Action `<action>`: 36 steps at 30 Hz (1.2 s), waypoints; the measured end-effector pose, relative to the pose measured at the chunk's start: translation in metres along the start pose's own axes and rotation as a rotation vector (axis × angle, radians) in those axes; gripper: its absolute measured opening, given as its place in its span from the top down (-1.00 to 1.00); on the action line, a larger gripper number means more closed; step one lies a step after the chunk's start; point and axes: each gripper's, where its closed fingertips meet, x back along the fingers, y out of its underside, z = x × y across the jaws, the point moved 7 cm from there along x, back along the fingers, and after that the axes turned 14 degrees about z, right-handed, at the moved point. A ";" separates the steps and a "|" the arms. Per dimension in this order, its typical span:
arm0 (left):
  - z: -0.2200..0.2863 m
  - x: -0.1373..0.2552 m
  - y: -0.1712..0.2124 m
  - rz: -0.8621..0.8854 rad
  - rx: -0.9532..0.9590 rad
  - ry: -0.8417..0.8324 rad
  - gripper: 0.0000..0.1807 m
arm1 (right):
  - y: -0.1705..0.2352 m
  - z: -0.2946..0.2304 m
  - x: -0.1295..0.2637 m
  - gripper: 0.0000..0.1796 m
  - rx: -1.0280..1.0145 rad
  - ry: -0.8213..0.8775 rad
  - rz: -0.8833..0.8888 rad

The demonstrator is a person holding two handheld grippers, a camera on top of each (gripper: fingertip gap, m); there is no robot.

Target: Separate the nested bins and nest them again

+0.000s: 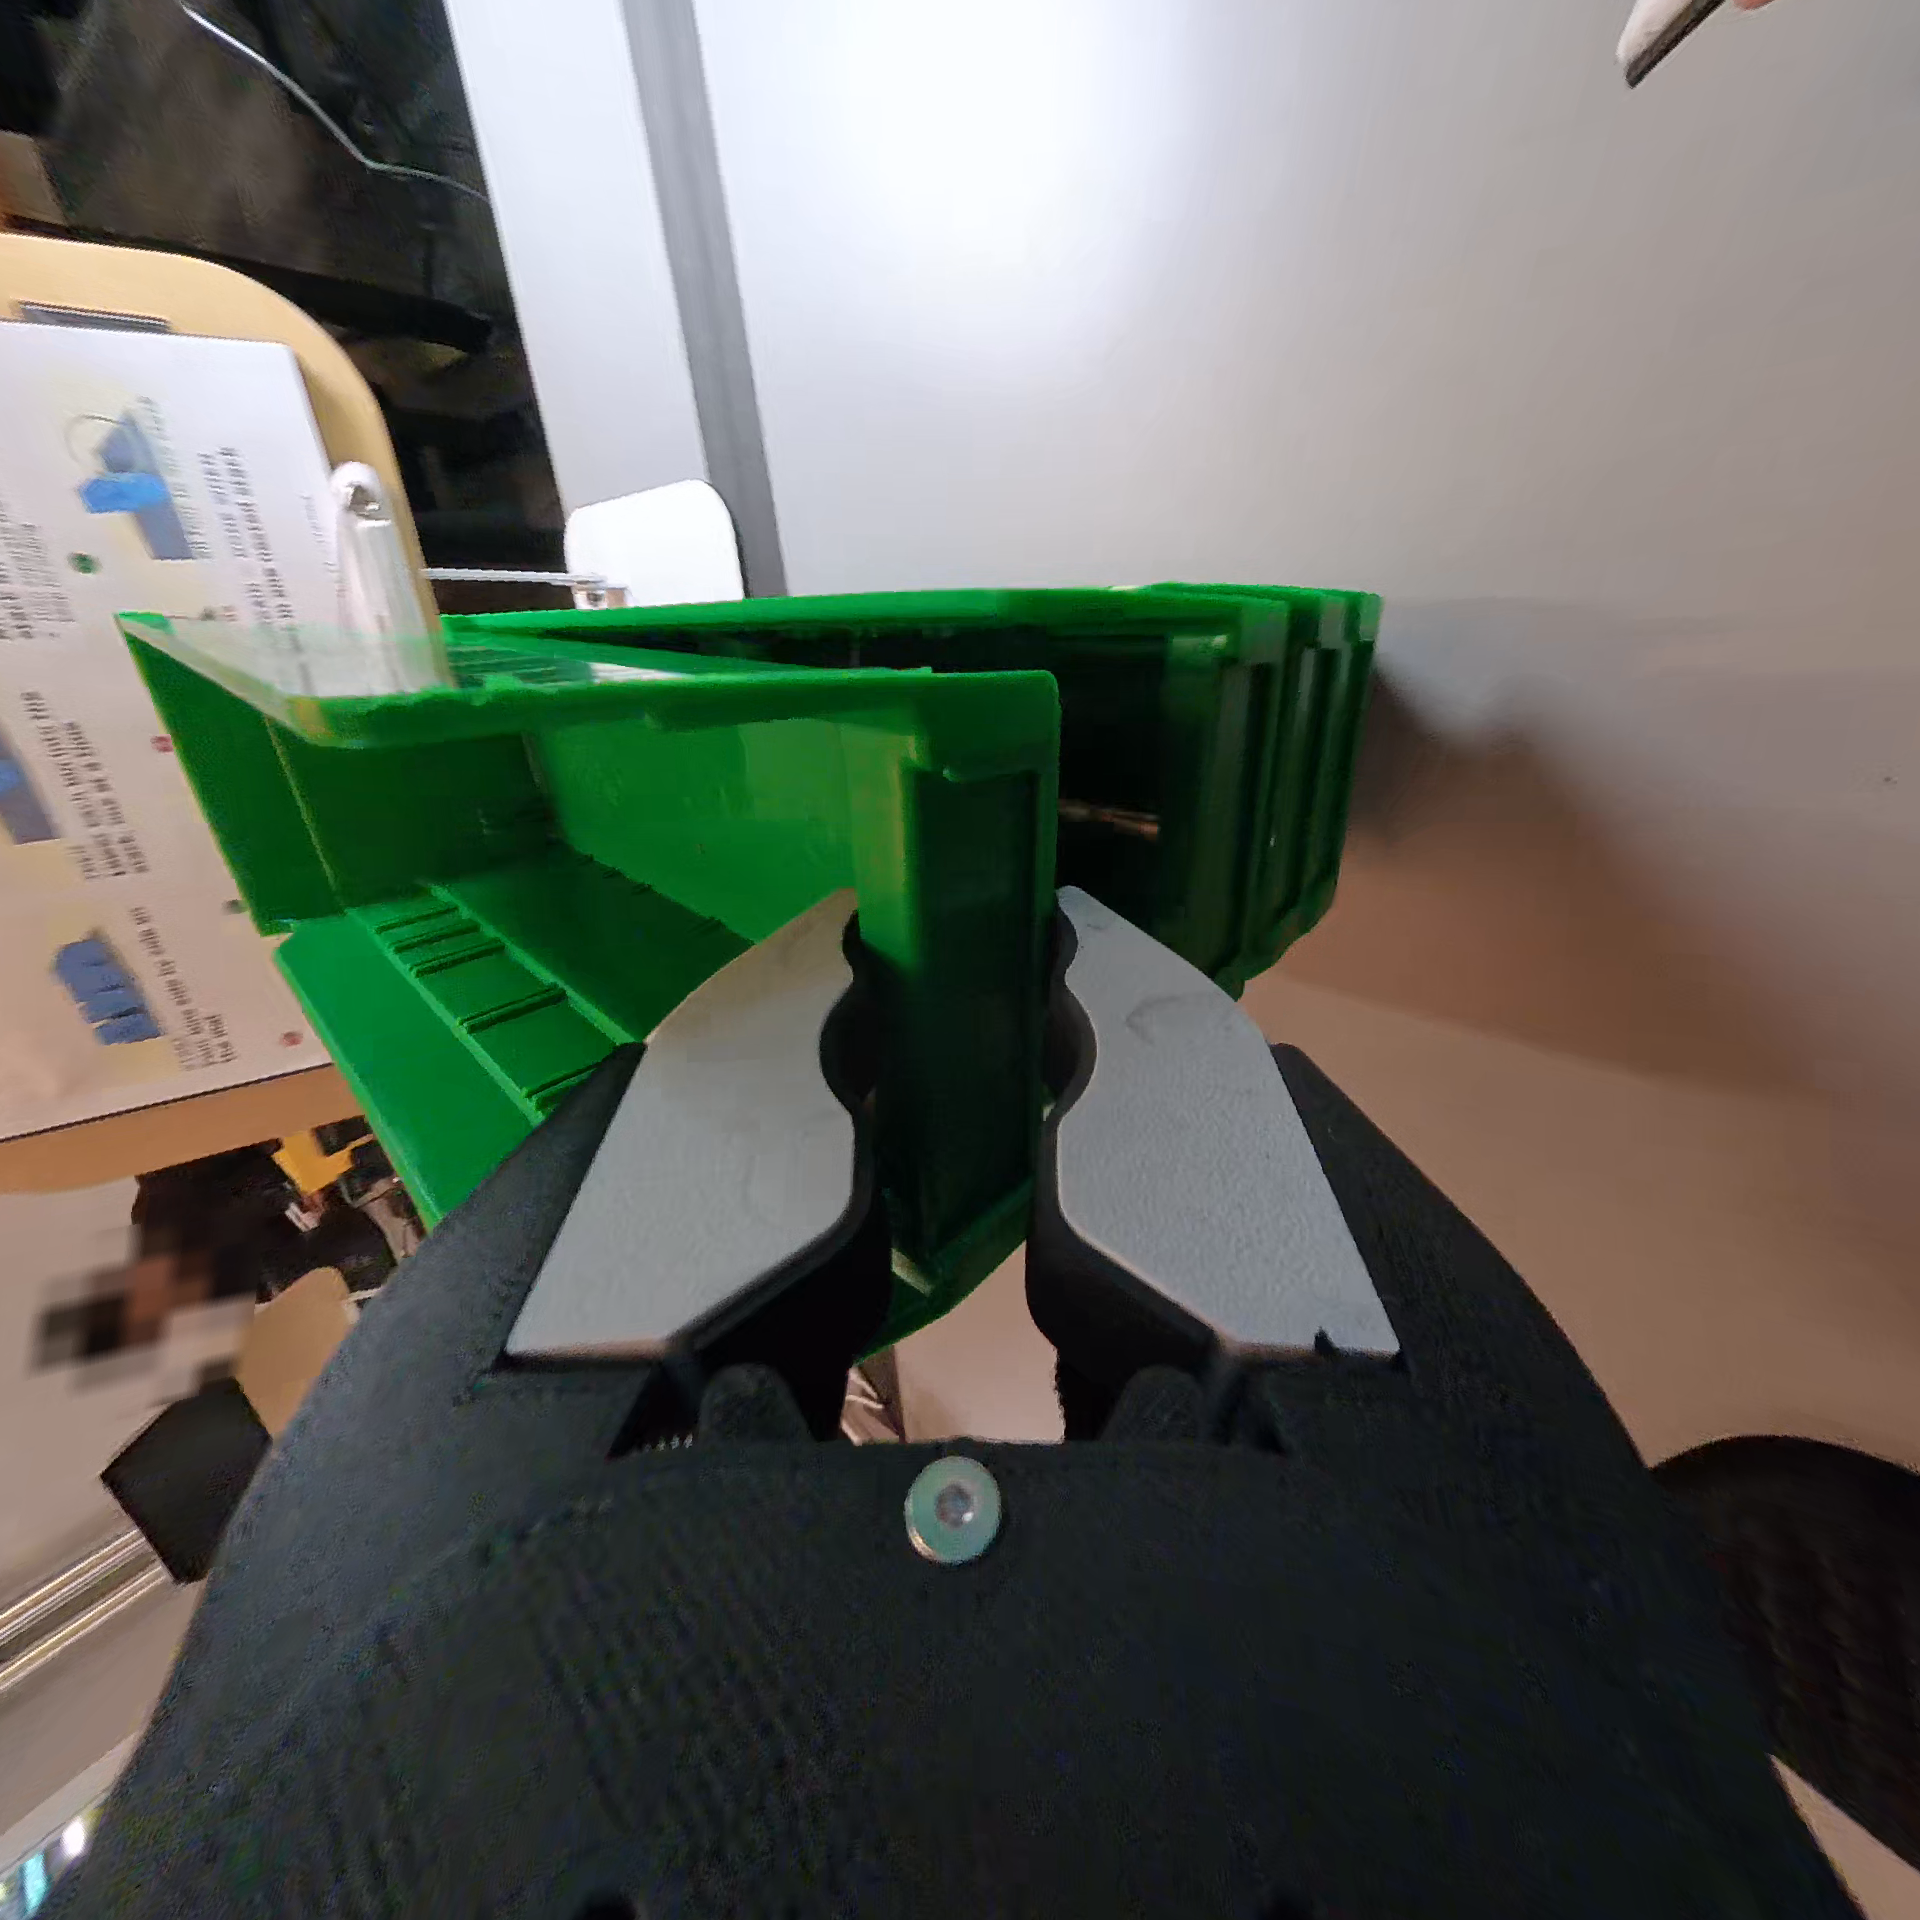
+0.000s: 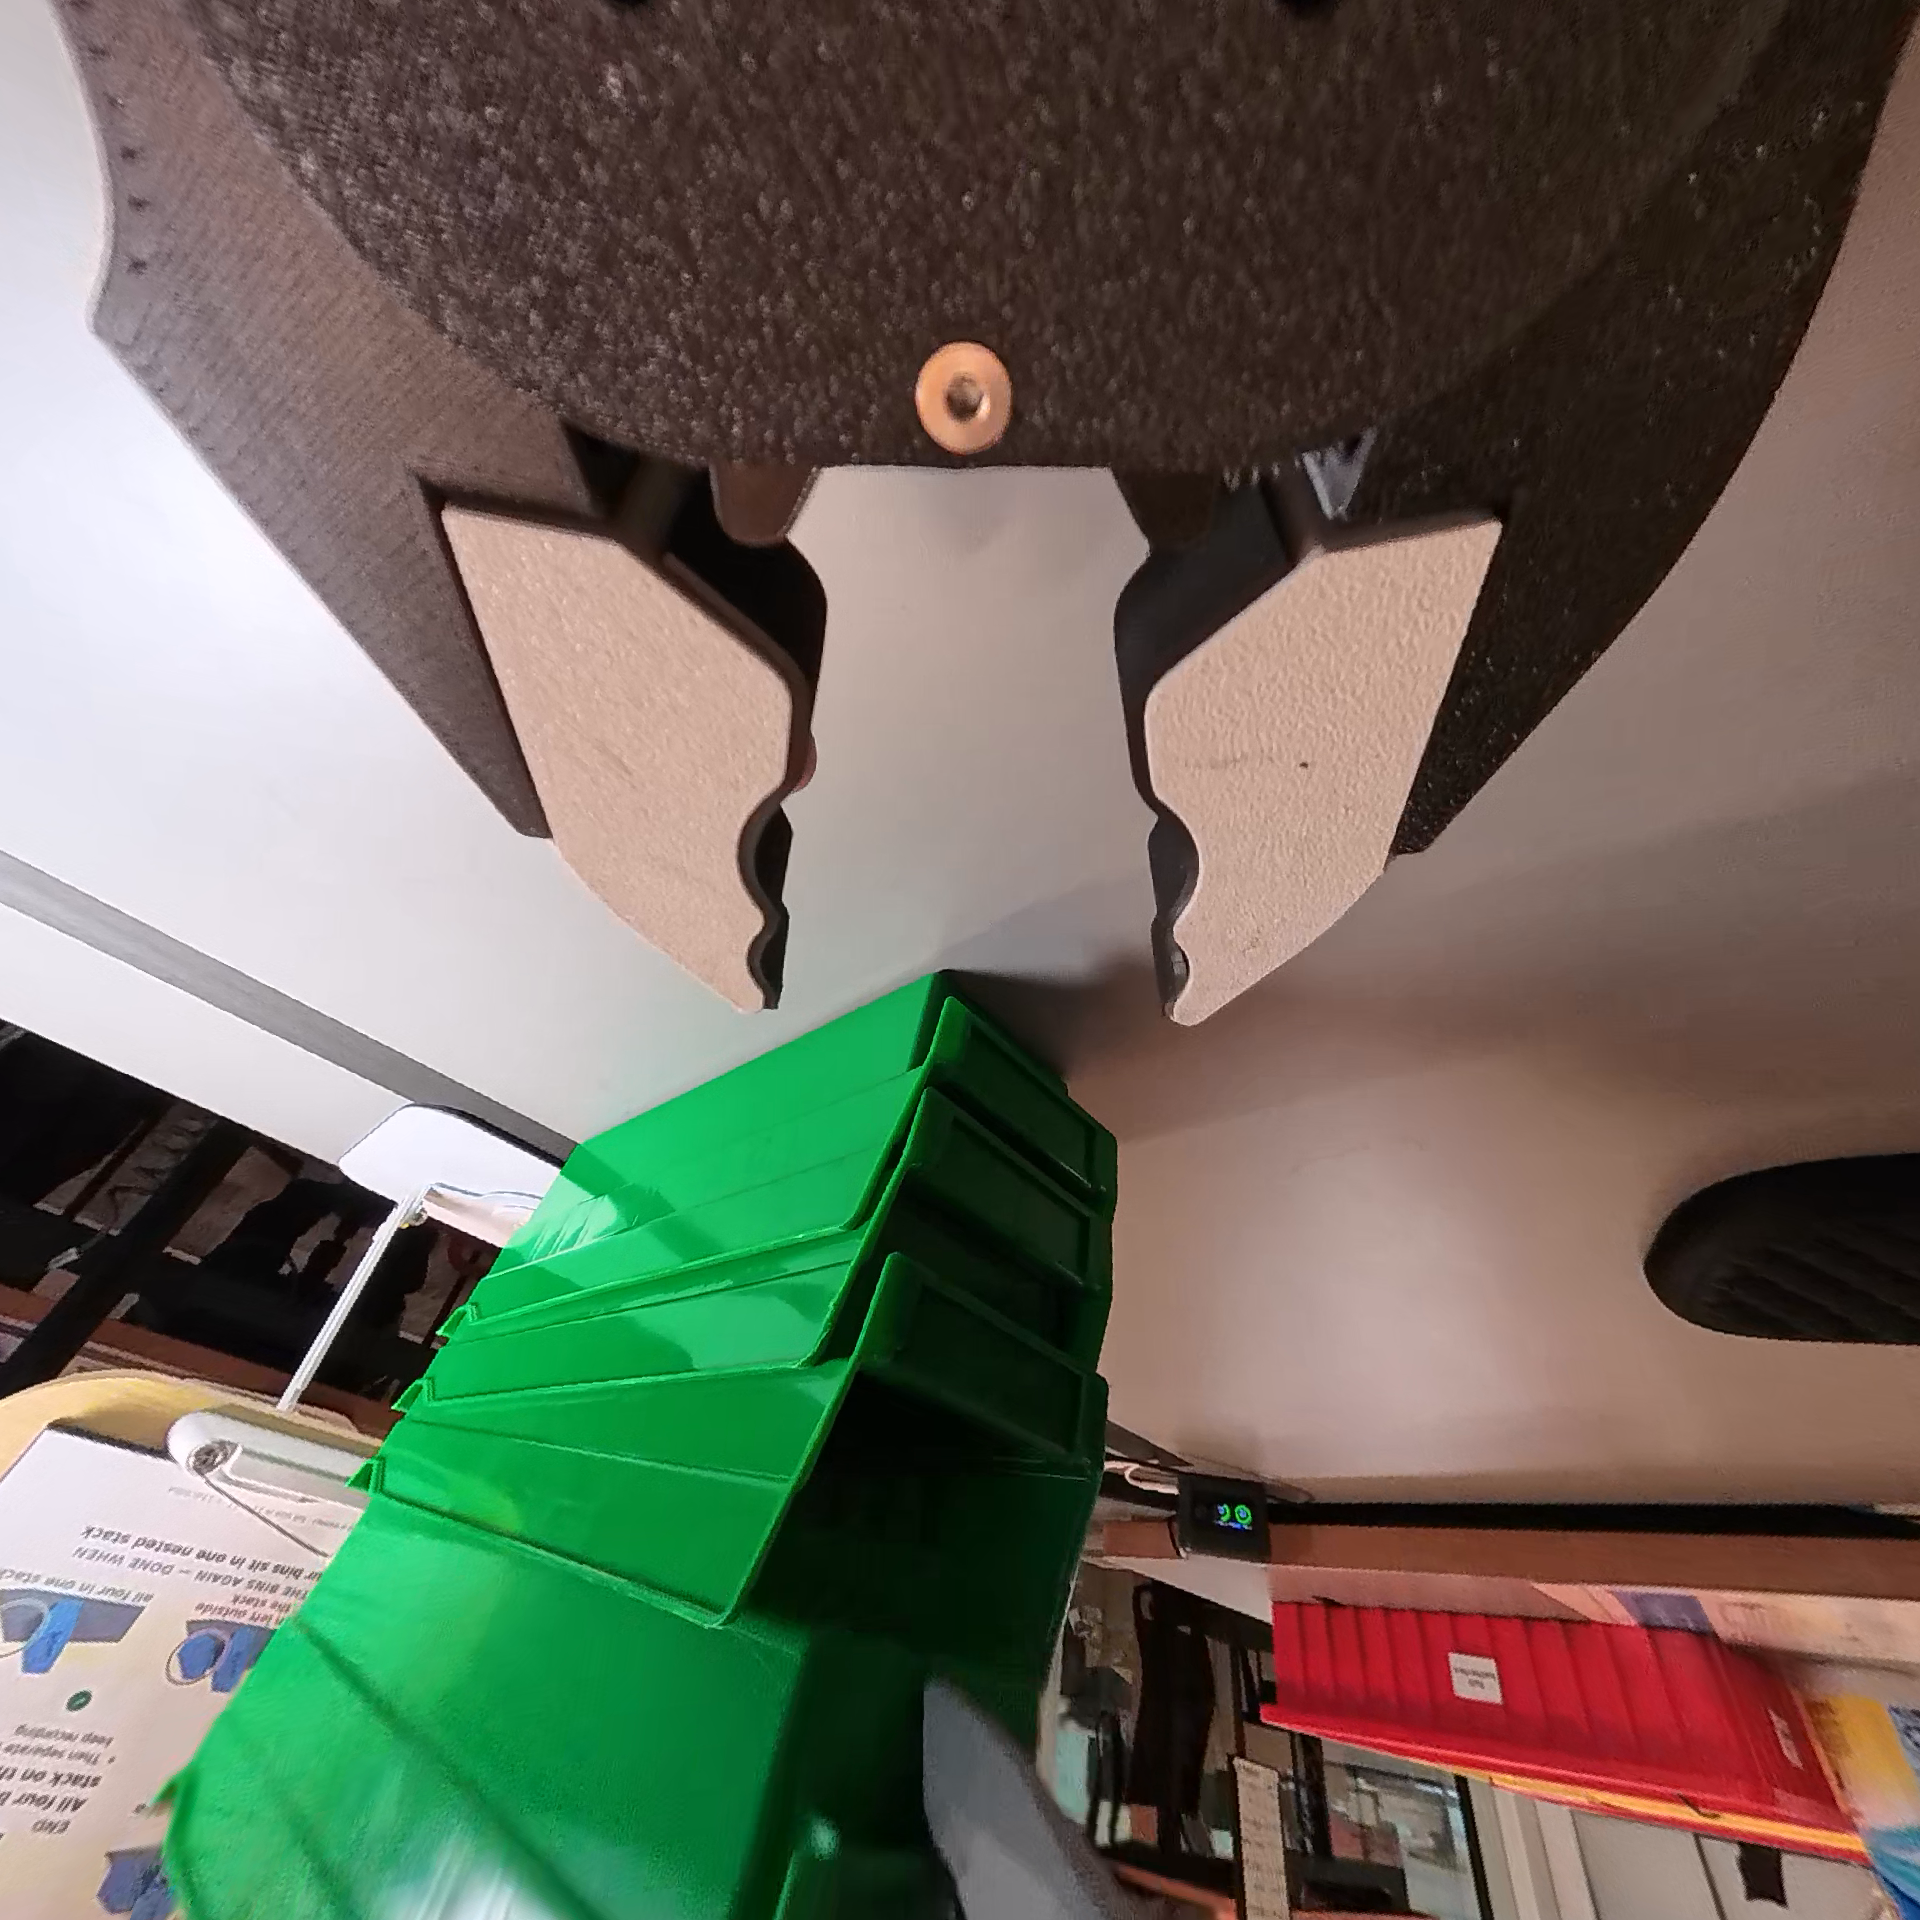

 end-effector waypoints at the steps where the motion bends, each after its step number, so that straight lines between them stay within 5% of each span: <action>1: -0.003 0.008 -0.001 0.009 0.003 -0.007 0.68 | 0.001 0.000 0.000 0.25 0.001 0.000 -0.003; 8: -0.033 0.073 0.012 0.014 0.019 -0.155 0.68 | 0.003 -0.001 -0.002 0.25 0.003 -0.007 -0.014; 12: -0.030 0.079 0.045 -0.044 0.067 -0.157 0.68 | 0.005 -0.002 -0.003 0.25 0.011 -0.004 -0.021; 24: 0.042 -0.008 0.159 -0.093 0.211 -0.048 0.67 | 0.009 -0.004 -0.005 0.23 0.017 -0.016 -0.029; 36: 0.084 -0.060 0.191 -0.090 0.159 -0.062 0.67 | 0.007 -0.014 -0.006 0.23 0.050 -0.065 -0.028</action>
